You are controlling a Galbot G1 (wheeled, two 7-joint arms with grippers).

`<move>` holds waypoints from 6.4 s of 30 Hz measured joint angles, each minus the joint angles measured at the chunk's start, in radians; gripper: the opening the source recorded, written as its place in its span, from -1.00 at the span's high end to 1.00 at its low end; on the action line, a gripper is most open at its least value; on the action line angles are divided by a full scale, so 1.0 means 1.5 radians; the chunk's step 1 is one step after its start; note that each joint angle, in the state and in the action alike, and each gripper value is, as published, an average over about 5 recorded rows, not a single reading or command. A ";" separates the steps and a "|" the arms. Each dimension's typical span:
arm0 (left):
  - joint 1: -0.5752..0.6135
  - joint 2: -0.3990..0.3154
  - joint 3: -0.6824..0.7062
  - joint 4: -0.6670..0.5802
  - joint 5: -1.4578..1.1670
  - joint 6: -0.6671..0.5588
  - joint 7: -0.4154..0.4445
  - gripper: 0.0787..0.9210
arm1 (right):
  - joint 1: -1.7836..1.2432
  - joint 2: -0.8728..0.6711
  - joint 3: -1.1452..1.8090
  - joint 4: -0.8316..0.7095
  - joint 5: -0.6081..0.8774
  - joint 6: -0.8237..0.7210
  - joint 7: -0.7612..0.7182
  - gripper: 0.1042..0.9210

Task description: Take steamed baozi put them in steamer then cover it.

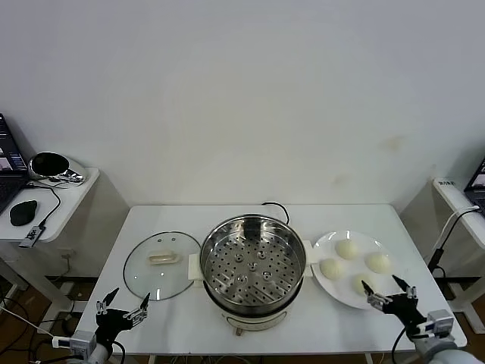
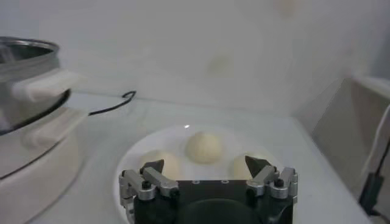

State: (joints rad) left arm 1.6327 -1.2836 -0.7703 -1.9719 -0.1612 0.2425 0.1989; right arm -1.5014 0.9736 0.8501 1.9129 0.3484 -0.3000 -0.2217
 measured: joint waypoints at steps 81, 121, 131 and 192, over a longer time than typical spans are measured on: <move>0.038 -0.042 -0.011 -0.055 0.009 0.010 -0.001 -0.77 | 0.884 -0.014 -0.785 -0.717 -0.606 0.213 -0.596 -0.76; 0.029 -0.039 -0.006 -0.055 0.015 0.001 -0.003 -0.77 | 1.080 -0.089 -0.943 -0.545 -0.372 0.141 -0.680 -0.14; 0.029 -0.037 -0.021 -0.063 0.006 -0.009 -0.015 -0.77 | 1.234 0.000 -1.061 -0.563 -0.232 0.243 -0.738 -0.14; 0.057 -0.049 -0.047 -0.075 0.004 -0.014 -0.019 -0.77 | 1.188 0.177 -1.189 -0.472 -0.537 0.723 -0.646 -0.20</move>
State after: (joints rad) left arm 1.7176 -1.3574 -0.8400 -2.0844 -0.1549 0.2222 0.1705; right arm 0.2803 1.2386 -0.9327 1.2056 -0.4575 0.7851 -1.1908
